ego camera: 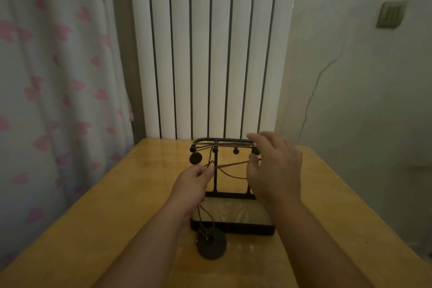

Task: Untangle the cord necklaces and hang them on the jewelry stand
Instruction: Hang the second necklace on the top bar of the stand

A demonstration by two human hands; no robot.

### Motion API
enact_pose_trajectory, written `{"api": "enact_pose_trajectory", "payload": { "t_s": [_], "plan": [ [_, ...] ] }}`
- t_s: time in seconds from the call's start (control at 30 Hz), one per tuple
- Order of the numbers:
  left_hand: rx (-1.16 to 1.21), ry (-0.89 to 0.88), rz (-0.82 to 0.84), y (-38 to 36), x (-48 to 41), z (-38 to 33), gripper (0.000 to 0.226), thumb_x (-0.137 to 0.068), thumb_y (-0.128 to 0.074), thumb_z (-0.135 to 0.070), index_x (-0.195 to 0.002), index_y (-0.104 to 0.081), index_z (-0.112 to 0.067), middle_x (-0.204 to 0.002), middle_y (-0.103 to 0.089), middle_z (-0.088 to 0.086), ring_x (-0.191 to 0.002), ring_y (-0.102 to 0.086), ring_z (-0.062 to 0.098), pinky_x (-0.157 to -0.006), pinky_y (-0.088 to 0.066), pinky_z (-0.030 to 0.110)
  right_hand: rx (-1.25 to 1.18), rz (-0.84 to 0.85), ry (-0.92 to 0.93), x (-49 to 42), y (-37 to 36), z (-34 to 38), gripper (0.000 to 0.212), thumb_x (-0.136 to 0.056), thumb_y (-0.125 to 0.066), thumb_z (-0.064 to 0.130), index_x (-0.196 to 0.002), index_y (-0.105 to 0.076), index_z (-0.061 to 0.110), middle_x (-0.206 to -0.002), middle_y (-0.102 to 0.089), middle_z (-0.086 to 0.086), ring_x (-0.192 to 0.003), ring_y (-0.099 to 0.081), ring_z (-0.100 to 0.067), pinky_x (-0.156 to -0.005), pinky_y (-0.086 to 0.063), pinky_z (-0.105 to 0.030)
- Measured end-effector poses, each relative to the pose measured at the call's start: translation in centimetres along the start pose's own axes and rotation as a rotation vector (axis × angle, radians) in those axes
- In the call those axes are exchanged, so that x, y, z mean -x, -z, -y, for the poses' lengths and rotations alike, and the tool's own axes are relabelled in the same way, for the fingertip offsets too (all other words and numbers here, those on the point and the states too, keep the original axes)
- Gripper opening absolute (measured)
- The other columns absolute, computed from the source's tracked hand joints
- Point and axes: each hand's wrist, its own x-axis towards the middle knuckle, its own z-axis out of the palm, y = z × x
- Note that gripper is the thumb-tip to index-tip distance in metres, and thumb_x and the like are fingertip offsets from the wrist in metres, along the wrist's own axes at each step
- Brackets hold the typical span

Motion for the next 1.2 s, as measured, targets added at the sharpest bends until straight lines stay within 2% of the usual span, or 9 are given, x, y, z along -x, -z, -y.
{"api": "enact_pose_trajectory", "payload": {
  "t_s": [0.1,0.2,0.37,0.47,0.6,0.8,1.0,1.1,1.2],
  "plan": [
    [0.003,0.008,0.021,0.2,0.1,-0.4,0.023,-0.102,-0.048,-0.036,-0.097,-0.064,-0.021,-0.074,-0.052,0.0,-0.066,-0.049,0.016,-0.062,-0.044,0.031,0.125,0.256,0.072,-0.6,-0.6,0.4,0.057,-0.088,-0.063,0.021,-0.14,-0.047,0.038,-0.147,-0.046,0.006,-0.14,-0.032,-0.018,-0.116,-0.018,-0.043],
    [0.015,0.01,0.015,0.5,0.1,-0.4,0.022,-0.102,-0.05,-0.036,-0.099,-0.065,-0.021,-0.075,-0.052,0.001,-0.066,-0.05,0.017,-0.064,-0.046,0.031,0.154,0.368,0.087,-0.8,-1.2,0.2,0.053,-0.096,-0.053,0.027,-0.145,-0.038,0.043,-0.151,-0.04,0.012,-0.144,-0.026,-0.013,-0.121,-0.009,-0.043],
    [0.174,0.049,0.009,1.7,-0.3,-0.7,0.022,-0.102,-0.05,-0.027,-0.103,-0.067,-0.013,-0.068,-0.049,-0.001,-0.06,-0.045,0.014,-0.062,-0.044,0.03,0.142,0.332,0.056,-0.6,-1.5,0.0,0.045,-0.097,-0.051,0.034,-0.141,-0.044,0.044,-0.145,-0.047,0.016,-0.141,-0.031,-0.009,-0.12,-0.01,-0.041],
    [0.315,0.098,0.033,2.6,-0.5,-1.1,0.02,-0.102,-0.048,-0.019,-0.104,-0.065,-0.008,-0.068,-0.049,-0.001,-0.058,-0.045,0.014,-0.061,-0.043,0.03,0.134,0.344,0.046,-0.6,-1.4,0.2,0.048,-0.095,-0.053,0.033,-0.141,-0.044,0.045,-0.146,-0.046,0.018,-0.141,-0.029,-0.007,-0.12,-0.008,-0.039],
    [0.394,0.176,0.043,3.5,-0.9,-1.3,0.019,-0.103,-0.046,-0.019,-0.101,-0.062,-0.008,-0.062,-0.048,-0.002,-0.055,-0.044,0.014,-0.06,-0.042,0.031,0.119,0.34,0.025,-0.5,-1.4,0.2,0.051,-0.092,-0.054,0.03,-0.14,-0.046,0.045,-0.145,-0.047,0.018,-0.141,-0.03,-0.007,-0.12,-0.007,-0.039],
    [0.399,0.249,-0.092,4.7,-1.9,-2.0,0.022,-0.102,-0.05,-0.027,-0.092,-0.062,-0.012,-0.06,-0.048,-0.003,-0.055,-0.043,0.013,-0.058,-0.042,0.031,0.118,0.348,0.015,-0.6,-1.4,0.3,0.053,-0.091,-0.054,0.027,-0.14,-0.045,0.045,-0.145,-0.047,0.018,-0.142,-0.029,-0.007,-0.12,-0.005,-0.037],
    [0.266,0.272,-0.209,5.9,-3.2,-3.5,0.031,-0.096,-0.059,-0.041,-0.092,-0.064,-0.011,-0.063,-0.049,-0.001,-0.063,-0.047,0.018,-0.072,-0.048,0.038,0.116,0.364,0.01,-0.6,-1.2,0.5,0.053,-0.092,-0.053,0.026,-0.141,-0.045,0.045,-0.145,-0.047,0.019,-0.142,-0.028,-0.007,-0.12,-0.004,-0.038],
    [0.431,0.368,-0.141,6.5,-3.3,-4.7,0.031,-0.094,-0.062,-0.043,-0.089,-0.061,-0.012,-0.055,-0.045,-0.004,-0.054,-0.044,0.013,-0.064,-0.045,0.032,0.112,0.37,0.005,-0.7,-1.1,0.7,0.053,-0.092,-0.053,0.026,-0.141,-0.045,0.044,-0.145,-0.047,0.019,-0.142,-0.028,-0.007,-0.12,-0.004,-0.038],
    [0.714,0.427,-0.024,6.5,-2.7,-6.1,0.021,-0.097,-0.059,-0.028,-0.095,-0.062,-0.007,-0.059,-0.05,-0.003,-0.054,-0.047,0.008,-0.055,-0.048,0.025,0.111,0.384,-0.003,-0.8,-1.0,0.9,0.054,-0.091,-0.053,0.026,-0.141,-0.045,0.044,-0.145,-0.047,0.018,-0.142,-0.027,-0.008,-0.12,-0.003,-0.039]
  ]
}}
